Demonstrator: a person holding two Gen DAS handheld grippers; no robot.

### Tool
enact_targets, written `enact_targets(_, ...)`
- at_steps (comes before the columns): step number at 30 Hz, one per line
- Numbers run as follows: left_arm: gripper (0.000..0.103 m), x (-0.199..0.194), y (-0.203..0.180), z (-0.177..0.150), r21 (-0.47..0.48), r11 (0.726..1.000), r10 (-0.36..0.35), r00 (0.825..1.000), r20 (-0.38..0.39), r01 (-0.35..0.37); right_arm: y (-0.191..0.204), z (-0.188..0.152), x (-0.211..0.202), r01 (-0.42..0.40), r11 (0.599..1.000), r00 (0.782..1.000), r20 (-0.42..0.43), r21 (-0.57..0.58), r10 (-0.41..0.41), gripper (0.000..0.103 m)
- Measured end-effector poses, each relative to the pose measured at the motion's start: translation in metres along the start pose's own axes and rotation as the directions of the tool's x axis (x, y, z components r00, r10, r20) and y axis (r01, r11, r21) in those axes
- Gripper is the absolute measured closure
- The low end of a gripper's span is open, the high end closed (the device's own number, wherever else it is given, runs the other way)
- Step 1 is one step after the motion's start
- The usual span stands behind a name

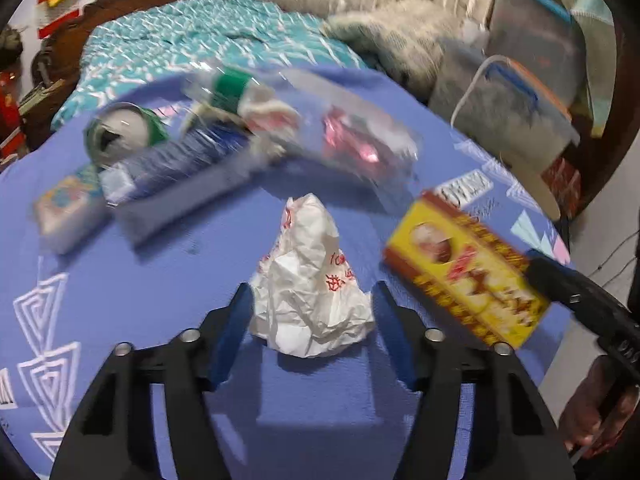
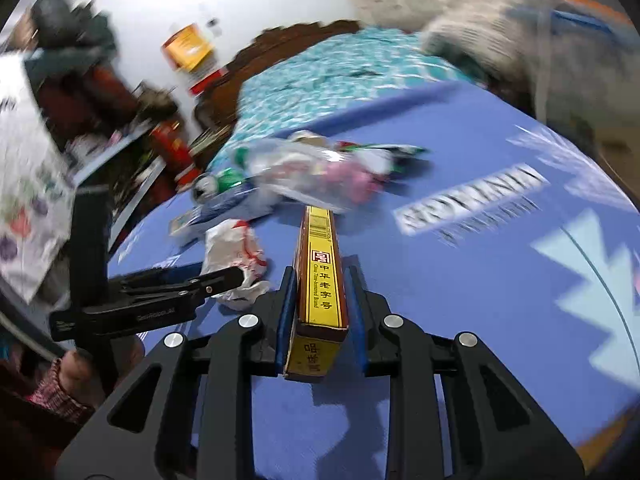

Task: Collect trash
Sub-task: 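Grasp the crumpled white tissue with the left tool while the right tool holds the yellow box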

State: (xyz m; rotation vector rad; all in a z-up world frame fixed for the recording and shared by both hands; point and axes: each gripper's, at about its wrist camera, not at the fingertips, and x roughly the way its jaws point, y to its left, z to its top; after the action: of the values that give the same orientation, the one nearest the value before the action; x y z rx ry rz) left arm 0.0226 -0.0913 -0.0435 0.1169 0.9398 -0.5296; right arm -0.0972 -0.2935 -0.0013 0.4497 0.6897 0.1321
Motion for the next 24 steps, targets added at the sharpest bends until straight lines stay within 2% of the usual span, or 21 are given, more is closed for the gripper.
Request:
enact_targets(3,0.059,0.0,-0.009,-0.001,0.021,1.0,0.007,1.0,0.016,-0.007,-0.015,-0.003,-0.008,0.035,0.999,0.999,0.018,0.039,-0.036,0.073)
enact_targets(4,0.069,-0.002,-0.011,0.0,0.022,1.0,0.002,1.0,0.02,-0.002,-0.017,-0.005,-0.008,0.049,0.998,0.999,0.022,0.037,-0.05,0.071)
enact_targets(5,0.074,-0.004,-0.012,0.001,0.021,1.0,0.002,1.0,0.023,-0.002,-0.017,-0.005,-0.006,0.067,0.997,0.997,0.024,0.026,-0.068,0.051)
enact_targets(6,0.087,-0.007,-0.013,0.002,0.019,1.0,0.007,1.0,0.027,-0.007,-0.016,-0.005,-0.004,0.094,0.995,0.995,0.027,0.009,-0.095,0.02)
enact_targets(7,0.086,-0.009,-0.012,0.003,0.015,1.0,0.0,1.0,0.023,0.0,-0.012,-0.006,-0.003,0.125,0.992,0.991,0.047,-0.013,-0.124,0.014)
enact_targets(9,0.086,-0.014,-0.009,0.003,-0.005,1.0,-0.029,0.999,0.018,0.029,-0.001,-0.009,-0.001,0.159,0.983,0.985,0.076,-0.087,-0.152,0.016)
enact_targets(12,0.086,-0.022,-0.01,0.002,-0.007,0.999,-0.047,0.999,0.02,0.047,0.02,-0.018,0.018,0.253,0.934,0.967,0.057,-0.253,-0.247,0.022)
enact_targets(14,0.086,-0.026,-0.016,0.003,0.001,0.998,-0.064,0.998,0.025,0.064,0.021,-0.024,0.029,0.298,0.907,0.953,0.033,-0.297,-0.302,0.024)
enact_targets(15,0.087,-0.029,-0.017,0.003,0.005,0.997,-0.075,0.997,0.028,0.075,0.018,-0.026,0.033,0.322,0.897,0.943,0.021,-0.302,-0.331,0.027)
enact_targets(17,0.087,-0.034,-0.026,0.008,0.024,0.994,-0.109,0.993,0.037,0.109,0.012,-0.03,0.029,0.368,0.876,0.927,0.05,-0.313,-0.371,0.042)
enact_targets(19,0.087,-0.034,-0.037,0.016,0.051,0.989,-0.142,0.989,0.034,0.14,0.003,-0.028,0.02,0.346,0.893,0.937,0.054,-0.286,-0.346,0.043)
enact_targets(20,0.087,-0.033,-0.043,0.02,0.065,0.986,-0.154,0.988,0.031,0.151,-0.003,-0.026,0.015,0.353,0.898,0.935,0.066,-0.262,-0.348,0.064)
enact_targets(21,0.087,-0.03,-0.055,0.028,0.093,0.982,-0.169,0.985,0.025,0.166,-0.011,-0.023,0.009,0.351,0.905,0.936,0.081,-0.242,-0.341,0.071)
enact_targets(24,0.087,-0.015,-0.089,0.049,0.157,0.966,-0.21,0.978,0.003,0.207,-0.034,-0.006,-0.017,0.394,0.906,0.914,0.166,-0.157,-0.369,0.081)
